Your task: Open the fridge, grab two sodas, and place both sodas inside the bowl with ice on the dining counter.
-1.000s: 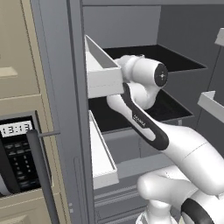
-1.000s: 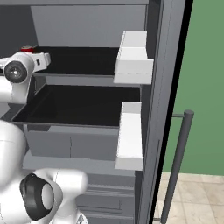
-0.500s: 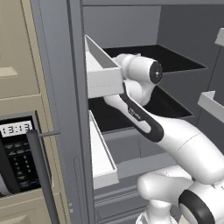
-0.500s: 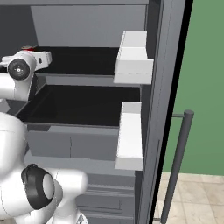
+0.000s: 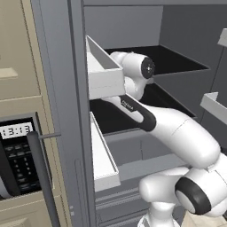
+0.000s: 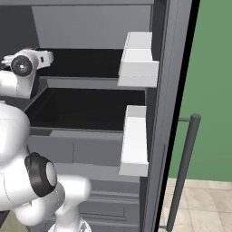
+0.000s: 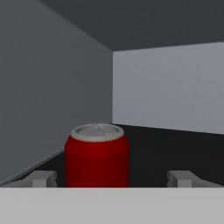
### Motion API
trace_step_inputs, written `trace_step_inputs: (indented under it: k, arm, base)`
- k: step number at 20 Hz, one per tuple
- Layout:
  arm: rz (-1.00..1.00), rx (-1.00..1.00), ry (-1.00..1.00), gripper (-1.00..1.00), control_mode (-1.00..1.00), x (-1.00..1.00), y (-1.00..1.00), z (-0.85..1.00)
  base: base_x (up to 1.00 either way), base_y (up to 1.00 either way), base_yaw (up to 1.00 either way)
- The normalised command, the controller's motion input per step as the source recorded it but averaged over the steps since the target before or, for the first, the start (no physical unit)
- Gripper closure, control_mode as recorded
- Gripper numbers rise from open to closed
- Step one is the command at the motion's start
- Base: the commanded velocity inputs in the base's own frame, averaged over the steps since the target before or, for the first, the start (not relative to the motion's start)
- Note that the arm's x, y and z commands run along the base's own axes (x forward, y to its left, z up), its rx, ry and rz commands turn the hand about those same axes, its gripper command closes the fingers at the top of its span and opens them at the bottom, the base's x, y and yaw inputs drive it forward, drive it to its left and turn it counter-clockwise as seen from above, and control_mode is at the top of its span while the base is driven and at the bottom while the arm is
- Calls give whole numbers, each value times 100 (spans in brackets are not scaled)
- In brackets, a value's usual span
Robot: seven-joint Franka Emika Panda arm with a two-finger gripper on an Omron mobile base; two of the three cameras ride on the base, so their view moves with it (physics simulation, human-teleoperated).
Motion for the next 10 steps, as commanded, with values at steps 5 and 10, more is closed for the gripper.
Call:
trace_step_inputs:
  k: [5, 10]
  arm:
    - [0, 0, 1, -100, -100, 9, 33, -1]
    - [0, 0, 1, -100, -100, 11, 18, 0]
  base:
    - [0, 0, 0]
    - [0, 0, 0]
